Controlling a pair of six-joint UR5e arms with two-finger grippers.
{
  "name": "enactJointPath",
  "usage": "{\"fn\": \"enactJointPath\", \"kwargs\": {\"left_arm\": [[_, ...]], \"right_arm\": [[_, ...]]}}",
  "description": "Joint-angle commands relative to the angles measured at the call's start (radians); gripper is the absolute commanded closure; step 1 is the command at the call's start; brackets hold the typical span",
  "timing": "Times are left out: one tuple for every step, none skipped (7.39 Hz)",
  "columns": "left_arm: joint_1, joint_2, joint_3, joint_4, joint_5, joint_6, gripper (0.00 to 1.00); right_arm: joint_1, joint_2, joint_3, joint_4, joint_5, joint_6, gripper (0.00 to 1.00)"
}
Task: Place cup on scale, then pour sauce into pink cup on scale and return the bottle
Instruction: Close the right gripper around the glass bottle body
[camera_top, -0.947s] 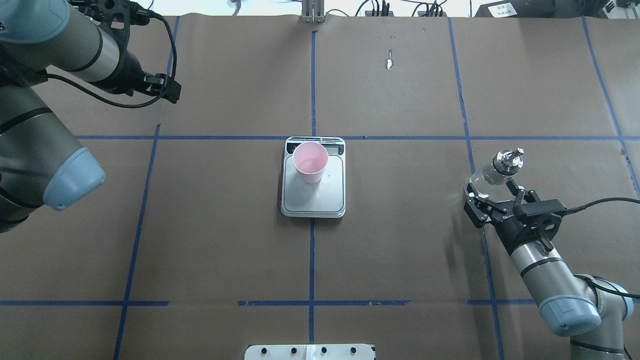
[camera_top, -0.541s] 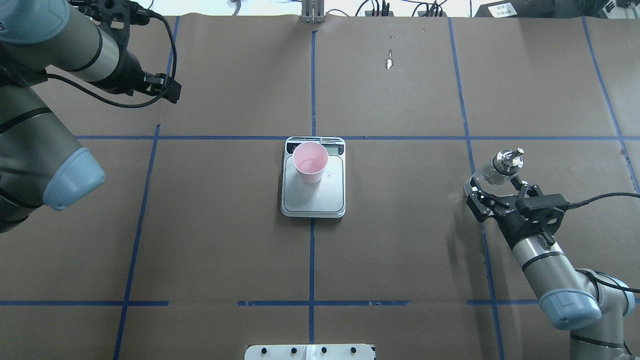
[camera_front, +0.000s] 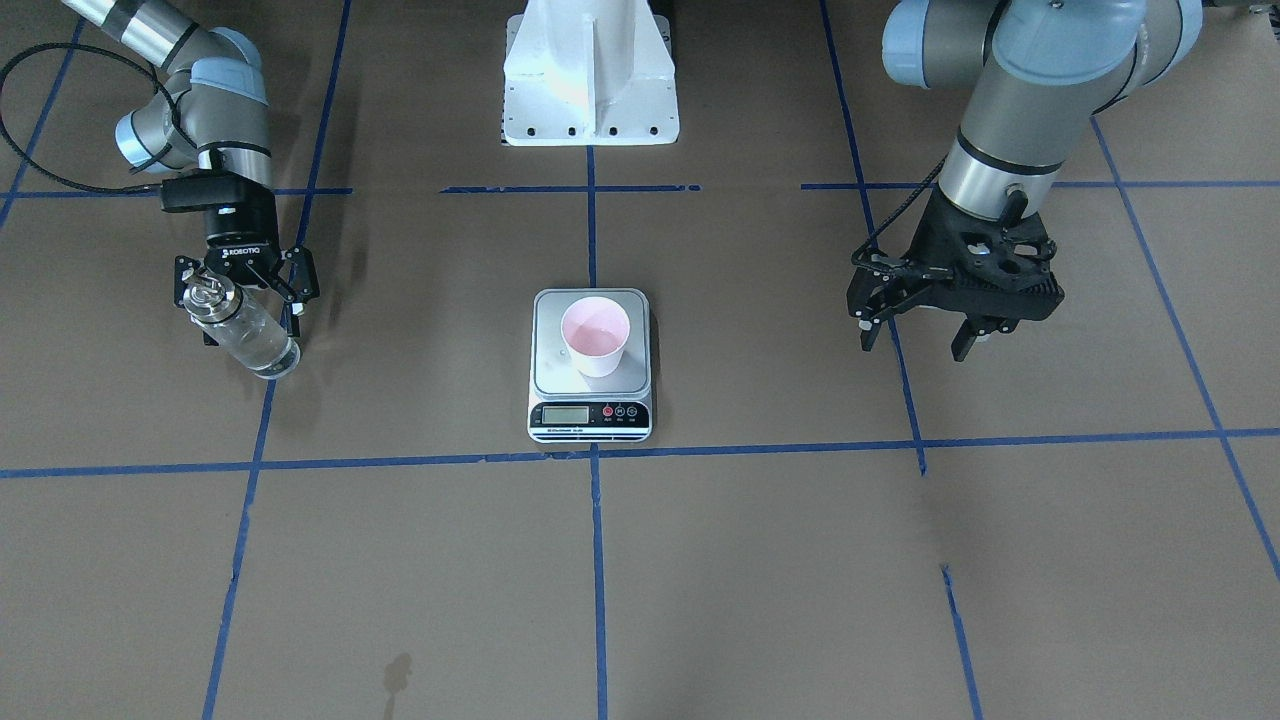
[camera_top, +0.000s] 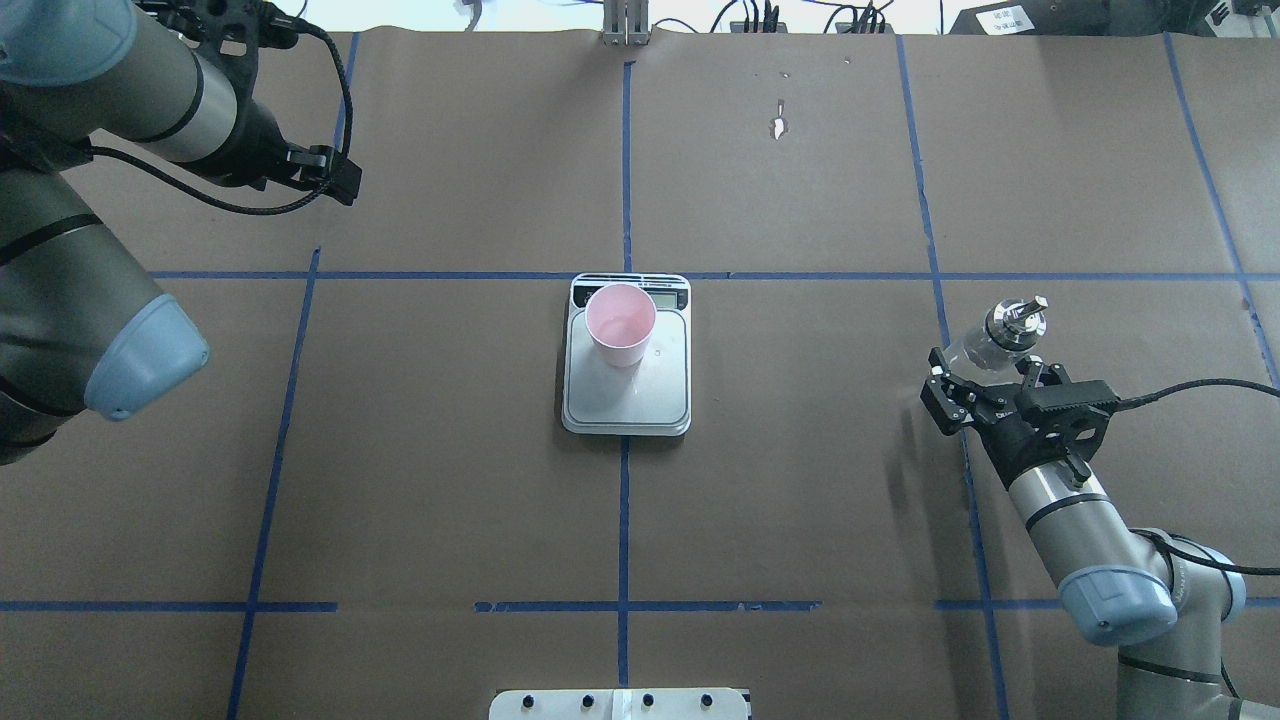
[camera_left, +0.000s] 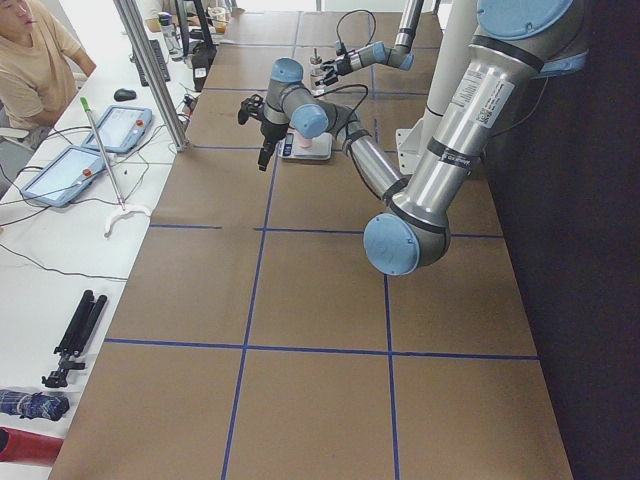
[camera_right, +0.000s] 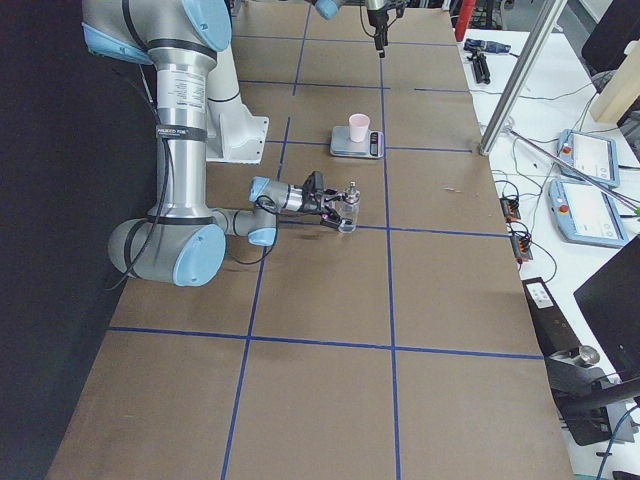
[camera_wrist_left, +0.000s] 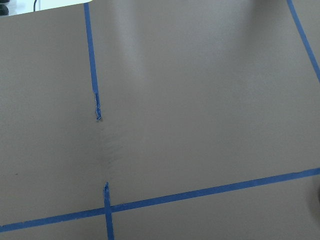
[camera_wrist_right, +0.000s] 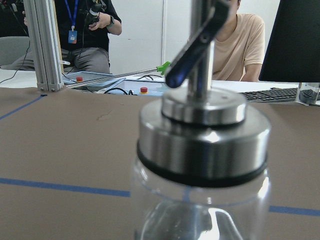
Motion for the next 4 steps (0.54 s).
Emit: {"fn": "enactJointPath", "kwargs": {"left_arm": [[0.0,0.0,-0.002,0.0,-0.001,-0.002,0.09],[0.0,0.0,-0.002,0.0,0.0,-0.002,0.09],[0.0,0.0,-0.002,0.0,0.0,-0.002,0.09],[0.0,0.0,-0.002,0.0,0.0,-0.002,0.09]], "right_arm": [[0.003,0.008,-0.023,0.0,0.006,0.0,0.04],[0.003,0.008,-0.028,0.0,0.009,0.003,0.04],[0.004,0.011,-0.028,0.0,0.009,0.005,0.06],[0.007,0.013,-0.028,0.0,0.011,0.005,0.1]]}}
